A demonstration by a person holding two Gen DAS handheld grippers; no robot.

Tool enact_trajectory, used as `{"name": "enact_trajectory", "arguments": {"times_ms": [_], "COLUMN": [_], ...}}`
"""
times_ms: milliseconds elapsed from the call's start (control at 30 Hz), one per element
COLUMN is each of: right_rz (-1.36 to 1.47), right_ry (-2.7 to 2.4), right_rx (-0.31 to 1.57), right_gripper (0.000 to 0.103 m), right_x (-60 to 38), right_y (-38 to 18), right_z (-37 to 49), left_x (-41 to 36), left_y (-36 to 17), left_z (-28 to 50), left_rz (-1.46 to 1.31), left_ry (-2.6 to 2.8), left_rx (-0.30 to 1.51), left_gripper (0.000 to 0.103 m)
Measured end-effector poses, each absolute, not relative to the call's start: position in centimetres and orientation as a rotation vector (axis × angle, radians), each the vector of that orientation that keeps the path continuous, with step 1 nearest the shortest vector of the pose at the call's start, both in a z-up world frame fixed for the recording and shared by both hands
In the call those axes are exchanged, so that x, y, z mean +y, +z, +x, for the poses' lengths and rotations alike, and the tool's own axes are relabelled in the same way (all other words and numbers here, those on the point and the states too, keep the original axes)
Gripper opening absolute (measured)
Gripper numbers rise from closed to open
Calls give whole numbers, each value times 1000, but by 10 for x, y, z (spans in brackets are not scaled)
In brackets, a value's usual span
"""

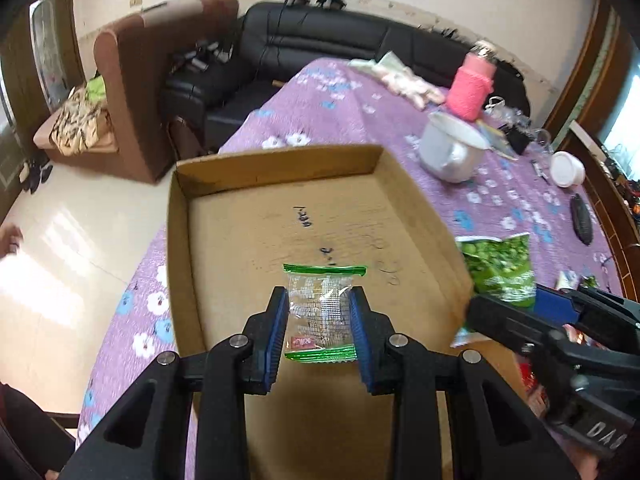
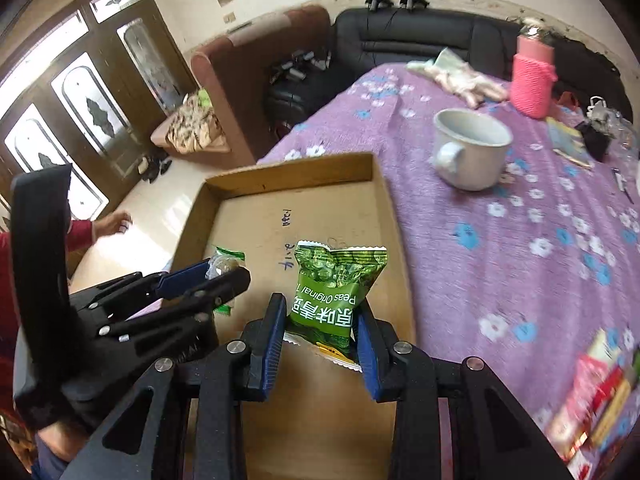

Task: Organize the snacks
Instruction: 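Lower both snacks into the cardboard box and open both grippers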

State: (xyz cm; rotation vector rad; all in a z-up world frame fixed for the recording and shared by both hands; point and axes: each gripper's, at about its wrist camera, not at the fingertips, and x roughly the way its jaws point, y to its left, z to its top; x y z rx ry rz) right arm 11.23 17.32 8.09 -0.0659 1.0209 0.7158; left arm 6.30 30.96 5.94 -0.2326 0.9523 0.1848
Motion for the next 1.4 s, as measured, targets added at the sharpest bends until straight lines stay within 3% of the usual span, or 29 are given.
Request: {"name": "enact_trajectory", "arguments": {"times_ms": [533, 900, 1167, 1400], "right_rz": [-114, -112, -74, -43], "right_ry": [660, 650, 676, 700], "right_rx": [1086, 1054, 1121, 1102], "right_gripper": [36, 36, 37, 37], "right_x": [205, 226, 219, 207], "right_y": [48, 99, 71, 79], "right_z": [136, 176, 170, 167], "left_x": [326, 336, 334, 326], "left_y": [42, 62, 64, 63], "left_z": [67, 66, 59, 57], "left_rz": [-233, -258, -251, -246], "left_ry": [226, 267, 256, 252], "left_rx": [977, 951, 933, 938], "left_gripper": [30, 30, 30, 30]}}
